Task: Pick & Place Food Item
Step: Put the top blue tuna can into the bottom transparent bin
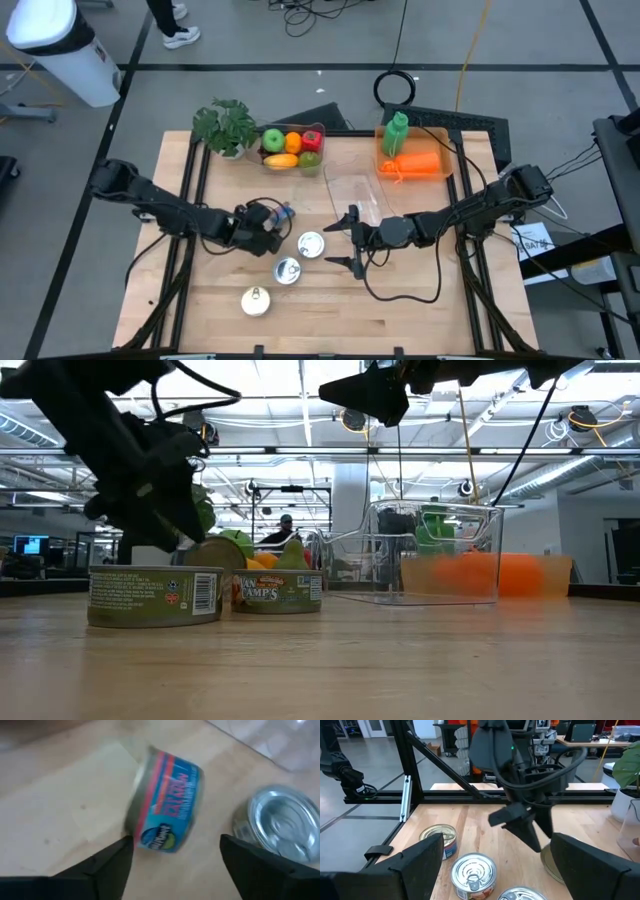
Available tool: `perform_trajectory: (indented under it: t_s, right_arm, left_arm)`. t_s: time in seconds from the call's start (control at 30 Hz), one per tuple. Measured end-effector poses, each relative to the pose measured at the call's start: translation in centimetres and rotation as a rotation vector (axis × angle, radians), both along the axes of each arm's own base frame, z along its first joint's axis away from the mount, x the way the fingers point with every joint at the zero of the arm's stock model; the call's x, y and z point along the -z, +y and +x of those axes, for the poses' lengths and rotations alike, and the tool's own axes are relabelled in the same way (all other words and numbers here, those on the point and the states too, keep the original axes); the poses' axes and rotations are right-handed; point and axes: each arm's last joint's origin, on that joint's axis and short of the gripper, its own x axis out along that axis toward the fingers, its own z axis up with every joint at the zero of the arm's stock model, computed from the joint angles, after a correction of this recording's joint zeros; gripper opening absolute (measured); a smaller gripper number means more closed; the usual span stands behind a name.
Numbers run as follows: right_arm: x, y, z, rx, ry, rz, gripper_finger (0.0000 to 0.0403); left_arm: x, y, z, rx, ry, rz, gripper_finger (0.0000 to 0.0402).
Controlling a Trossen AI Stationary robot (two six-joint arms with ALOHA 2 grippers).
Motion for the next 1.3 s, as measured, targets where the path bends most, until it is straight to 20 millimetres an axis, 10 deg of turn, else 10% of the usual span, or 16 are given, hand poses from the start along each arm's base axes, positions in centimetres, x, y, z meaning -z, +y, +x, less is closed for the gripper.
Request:
perform_trajectory:
  t_s: [1.3]
  right_arm:
    - [0.0, 0.0, 0.0, -0.002, 0.0, 0.001, 0.0345]
  left_arm:
    - [-0.2, 4.4, 1.6, 0.228, 0.128, 0.2, 0.0296]
